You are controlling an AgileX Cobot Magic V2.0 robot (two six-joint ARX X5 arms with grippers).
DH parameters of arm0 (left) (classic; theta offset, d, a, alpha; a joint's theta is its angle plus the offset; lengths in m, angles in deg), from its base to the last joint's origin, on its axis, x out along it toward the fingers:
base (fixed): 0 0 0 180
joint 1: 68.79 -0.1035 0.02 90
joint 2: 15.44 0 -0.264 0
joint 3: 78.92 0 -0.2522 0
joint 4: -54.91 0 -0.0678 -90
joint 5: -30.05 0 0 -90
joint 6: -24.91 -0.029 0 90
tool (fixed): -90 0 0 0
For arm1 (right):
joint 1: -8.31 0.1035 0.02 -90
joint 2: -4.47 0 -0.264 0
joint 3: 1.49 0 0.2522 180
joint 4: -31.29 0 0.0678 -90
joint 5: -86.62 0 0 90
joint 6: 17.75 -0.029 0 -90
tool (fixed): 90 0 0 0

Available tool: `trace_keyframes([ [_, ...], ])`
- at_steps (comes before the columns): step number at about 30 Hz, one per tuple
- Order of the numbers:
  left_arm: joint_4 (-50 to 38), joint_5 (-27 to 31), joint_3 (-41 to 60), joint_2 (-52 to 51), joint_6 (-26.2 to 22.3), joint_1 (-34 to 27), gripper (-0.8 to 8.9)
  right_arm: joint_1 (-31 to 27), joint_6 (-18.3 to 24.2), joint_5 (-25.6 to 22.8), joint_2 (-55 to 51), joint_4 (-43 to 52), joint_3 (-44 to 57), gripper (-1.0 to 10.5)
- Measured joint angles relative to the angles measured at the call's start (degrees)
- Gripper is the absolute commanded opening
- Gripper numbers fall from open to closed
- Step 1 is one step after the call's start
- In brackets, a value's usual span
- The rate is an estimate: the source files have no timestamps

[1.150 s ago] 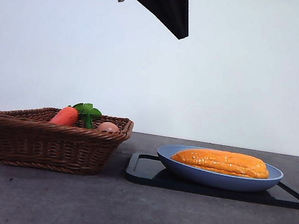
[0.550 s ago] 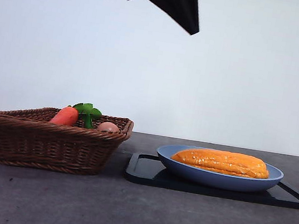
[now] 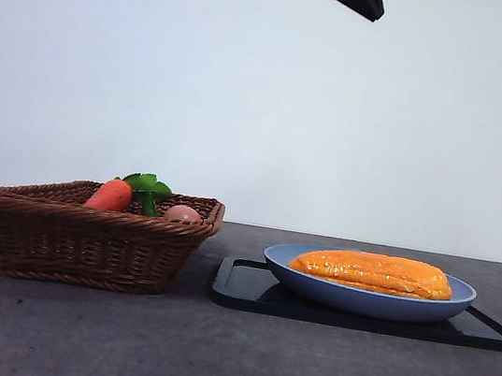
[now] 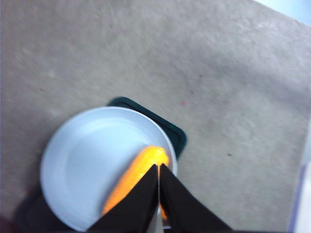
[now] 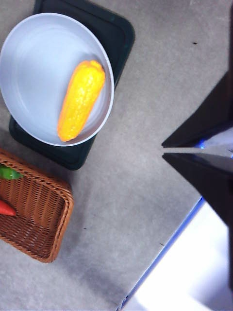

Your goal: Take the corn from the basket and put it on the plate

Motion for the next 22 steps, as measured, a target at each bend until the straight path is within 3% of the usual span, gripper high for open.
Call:
trace_keyframes([
  [5,-0.15,1.42,0.00,-2.43,-1.79,-4.09,0.06,0.00,0.00,0.00,0.00,0.63,0.00,0.0],
  [12,-3.82,1.51,1.75,-13.27,-3.21,-13.22,0.06,0.00,0.00,0.00,0.00,1.03,0.00,0.0],
  [17,-8.24,1.51,10.32,-22.23,-3.19,-22.69,0.06,0.00,-0.02,0.00,0.00,2.67,0.00,0.0],
  [22,-15.98,1.51,25.86,-35.67,-3.15,-33.05,0.06,0.00,-0.02,0.00,0.00,2.86,0.00,0.0],
])
